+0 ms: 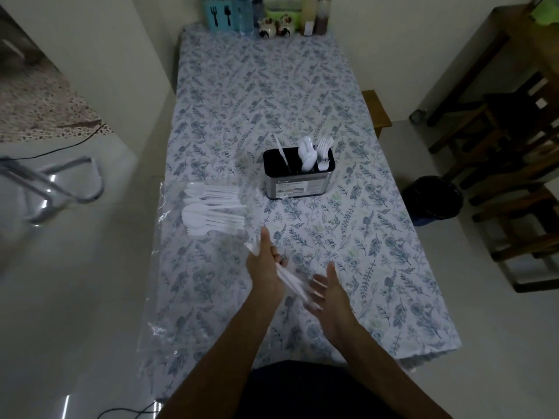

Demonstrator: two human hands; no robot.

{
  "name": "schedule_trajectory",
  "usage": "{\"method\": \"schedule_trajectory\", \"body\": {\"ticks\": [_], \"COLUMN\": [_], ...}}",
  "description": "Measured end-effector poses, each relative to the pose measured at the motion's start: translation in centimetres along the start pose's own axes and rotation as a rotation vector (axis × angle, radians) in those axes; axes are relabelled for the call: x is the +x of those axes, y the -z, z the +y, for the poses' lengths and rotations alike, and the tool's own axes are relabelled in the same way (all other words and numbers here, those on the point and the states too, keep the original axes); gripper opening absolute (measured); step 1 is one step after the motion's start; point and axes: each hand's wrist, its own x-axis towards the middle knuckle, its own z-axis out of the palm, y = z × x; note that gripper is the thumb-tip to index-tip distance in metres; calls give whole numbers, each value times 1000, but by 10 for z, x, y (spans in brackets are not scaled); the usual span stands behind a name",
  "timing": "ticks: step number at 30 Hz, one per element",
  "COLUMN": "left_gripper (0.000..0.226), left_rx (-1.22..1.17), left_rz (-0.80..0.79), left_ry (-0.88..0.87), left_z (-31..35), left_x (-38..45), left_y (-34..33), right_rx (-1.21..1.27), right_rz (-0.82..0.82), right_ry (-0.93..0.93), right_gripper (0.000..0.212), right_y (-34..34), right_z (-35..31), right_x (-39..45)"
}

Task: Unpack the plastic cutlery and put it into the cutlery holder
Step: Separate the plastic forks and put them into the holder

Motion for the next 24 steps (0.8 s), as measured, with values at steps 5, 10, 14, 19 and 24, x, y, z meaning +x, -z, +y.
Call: {"method": "schedule_trajectory", "body": {"ticks": [5,10,14,19,24], "left_gripper": [44,42,24,19,22], "left_rx": [238,637,929,967,909], "left_rz": [-58,-360,-377,-288,-521], "left_ry": [-116,-468,-759,-947,-1026], "left_z": [-17,-22,-9,33,98], "left_x": [-31,-17,-12,-12,-11], "left_y": [-12,23,32,-15,-78], "right_rx": [88,-923,-895,-964,-1222], "right_rz": [-107,-32,-335,-303,-104], "right_ry": [-52,732,694,811,1270], "right_gripper": [64,37,25,37,30], "right_y": [-31,-22,-20,-53,-86], "right_z": [-23,-51,-98,-140,-221], "right_x": [-11,-21,-33,-39,-26]}}
